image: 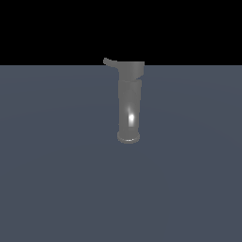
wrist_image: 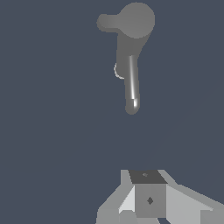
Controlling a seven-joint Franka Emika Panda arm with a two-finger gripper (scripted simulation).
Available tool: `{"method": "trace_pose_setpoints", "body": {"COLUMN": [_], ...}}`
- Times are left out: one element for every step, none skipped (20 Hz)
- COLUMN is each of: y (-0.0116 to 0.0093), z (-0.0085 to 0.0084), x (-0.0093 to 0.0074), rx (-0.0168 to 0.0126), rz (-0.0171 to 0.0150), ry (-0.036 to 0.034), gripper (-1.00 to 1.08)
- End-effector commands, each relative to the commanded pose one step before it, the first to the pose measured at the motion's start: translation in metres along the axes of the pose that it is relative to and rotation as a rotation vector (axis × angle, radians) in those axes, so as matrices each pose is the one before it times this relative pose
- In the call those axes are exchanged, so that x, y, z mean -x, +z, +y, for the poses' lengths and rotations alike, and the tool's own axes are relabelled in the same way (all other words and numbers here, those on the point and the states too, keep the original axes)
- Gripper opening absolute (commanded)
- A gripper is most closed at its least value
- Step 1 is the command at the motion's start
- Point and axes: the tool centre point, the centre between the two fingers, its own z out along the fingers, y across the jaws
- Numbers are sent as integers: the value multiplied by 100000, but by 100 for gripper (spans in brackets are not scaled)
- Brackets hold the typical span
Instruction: Turn on the faucet by rotating a designated handle.
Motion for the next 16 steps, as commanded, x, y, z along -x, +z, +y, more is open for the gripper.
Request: {"method": "trace_pose_setpoints", "body": {"y": [660,280,280,281,282,282,283,283,283,284,284,284,284,285,285,285], "z": [-893,-390,-391,-392,-393,-394,-395,-396,-397,-398,-399,-399,-400,-400,-400,-400], "x": [-681,-297,-299,-300,-301,-302,-303,-305,-306,-307,-308,-309,-310,-311,-312,-313], "rx": [31,19,18,18,18,17,17,17,17,17,16,16,16,17,17,17], "rz": [-54,-13,-13,-13,-13,-13,-13,-13,-13,-14,-14,-14,-14,-13,-13,-13], "ry": [5133,2220,2226,2231,2236,2241,2245,2249,2253,2257,2260,2263,2266,2269,2271,2273], "gripper": [-100,-100,-100,-100,-100,-100,-100,-100,-100,-100,-100,-100,-100,-100,-100,-100]}}
